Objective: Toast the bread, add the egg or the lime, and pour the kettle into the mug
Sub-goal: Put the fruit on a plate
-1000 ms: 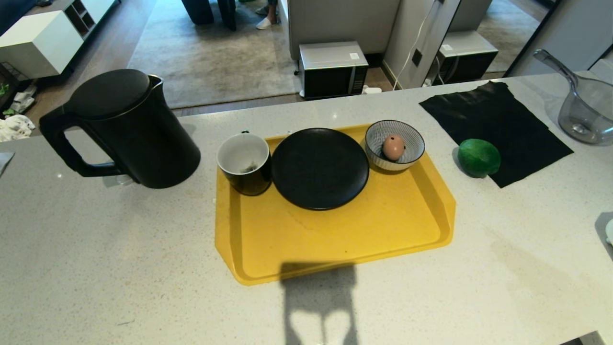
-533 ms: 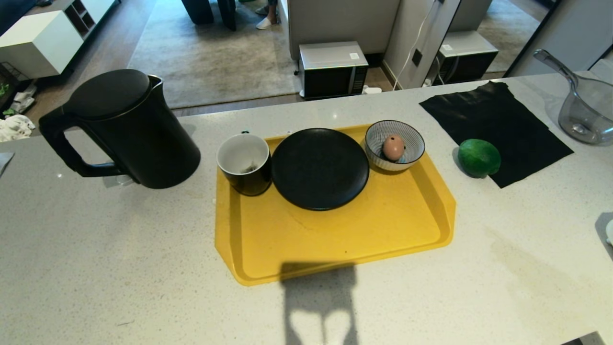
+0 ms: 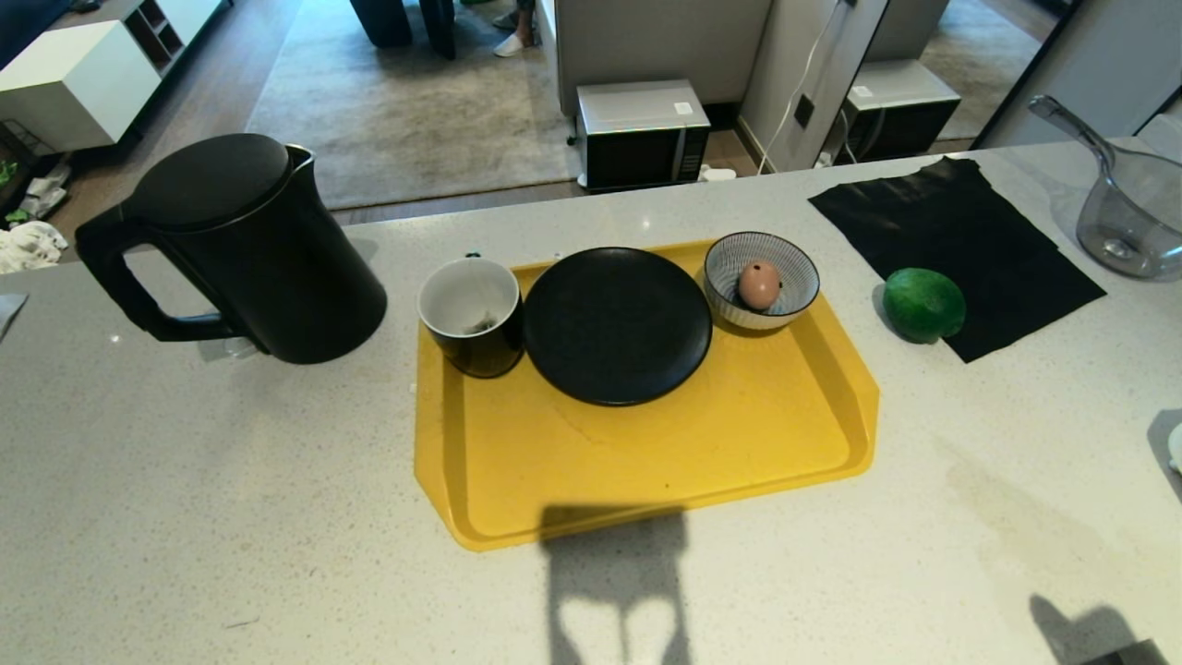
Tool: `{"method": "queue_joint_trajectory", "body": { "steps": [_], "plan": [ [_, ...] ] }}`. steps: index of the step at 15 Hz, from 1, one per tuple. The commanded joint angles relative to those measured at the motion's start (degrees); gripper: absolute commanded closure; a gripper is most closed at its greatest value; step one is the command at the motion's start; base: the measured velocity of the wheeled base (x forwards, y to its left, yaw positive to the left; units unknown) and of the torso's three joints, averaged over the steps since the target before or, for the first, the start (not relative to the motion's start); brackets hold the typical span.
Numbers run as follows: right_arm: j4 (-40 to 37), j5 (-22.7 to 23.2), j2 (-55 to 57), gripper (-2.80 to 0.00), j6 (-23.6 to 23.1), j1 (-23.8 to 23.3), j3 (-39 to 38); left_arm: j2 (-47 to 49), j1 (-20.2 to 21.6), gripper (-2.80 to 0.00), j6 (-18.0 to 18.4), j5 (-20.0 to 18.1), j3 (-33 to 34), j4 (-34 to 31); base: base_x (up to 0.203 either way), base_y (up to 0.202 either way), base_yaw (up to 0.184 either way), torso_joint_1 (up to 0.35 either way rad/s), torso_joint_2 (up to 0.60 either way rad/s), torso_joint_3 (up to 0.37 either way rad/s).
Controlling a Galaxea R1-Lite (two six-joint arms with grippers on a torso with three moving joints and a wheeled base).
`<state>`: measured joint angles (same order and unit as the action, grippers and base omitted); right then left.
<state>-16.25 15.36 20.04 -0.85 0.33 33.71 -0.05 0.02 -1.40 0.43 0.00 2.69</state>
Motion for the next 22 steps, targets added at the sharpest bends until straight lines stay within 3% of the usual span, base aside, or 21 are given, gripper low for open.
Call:
{"method": "queue_joint_trajectory", "body": {
  "steps": [1, 7, 8, 11, 12, 16, 19, 22],
  "plan": [
    [-0.51, 2.3, 16.47, 0.0, -2.0, 0.61, 8.78, -0.04, -0.02, 0.0, -0.01, 0.01, 0.97, 0.03, 0.0, 0.0, 0.0, 0.0, 0.0, 0.0],
    [-0.57, 2.26, 46.09, 0.0, -6.36, 1.25, 35.09, -0.04, 0.05, 0.0, -0.01, 0.01, 0.97, 0.03, 0.0, 0.0, 0.0, 0.0, 0.0, 0.0],
    [0.28, 2.03, 49.32, 0.0, -7.09, 1.29, 37.95, -0.04, -0.02, 0.0, -0.01, 0.01, 0.97, 0.03, 0.0, 0.0, 0.0, 0.0, 0.0, 0.0],
    [2.72, 1.79, 54.66, 0.0, -15.07, 1.25, 40.59, -0.04, -0.02, 0.0, -0.01, 0.01, 0.97, 0.03, 0.0, 0.0, 0.0, 0.0, 0.0, 0.0],
    [2.97, 1.72, 56.2, -2.8, -15.68, 1.23, 41.08, -0.04, 0.05, 0.0, -0.01, 0.01, 0.97, 0.03, 0.0, 0.0, 0.0, 0.0, 0.0, 0.0],
    [3.06, 1.15, 62.89, -2.8, -16.42, 0.83, 47.0, -0.04, -0.02, 0.0, -0.01, 0.01, 0.97, 0.03, 0.0, 0.0, 0.0, 0.0, 0.0, 0.0],
    [3.23, 2.39, 65.69, -2.8, -24.05, -2.19, 48.03, -0.04, -0.02, 0.0, -0.01, 0.01, 0.97, 0.03, 0.0, 0.0, 0.0, 0.0, 0.0, 0.0],
    [2.97, 3.45, 68.16, -2.8, -27.36, -4.7, 48.28, -0.04, 0.06, 0.0, -0.01, 0.01, 0.97, 0.03, 0.0, 0.0, 0.0, 0.0, 0.0, 0.0]
  ]
}}
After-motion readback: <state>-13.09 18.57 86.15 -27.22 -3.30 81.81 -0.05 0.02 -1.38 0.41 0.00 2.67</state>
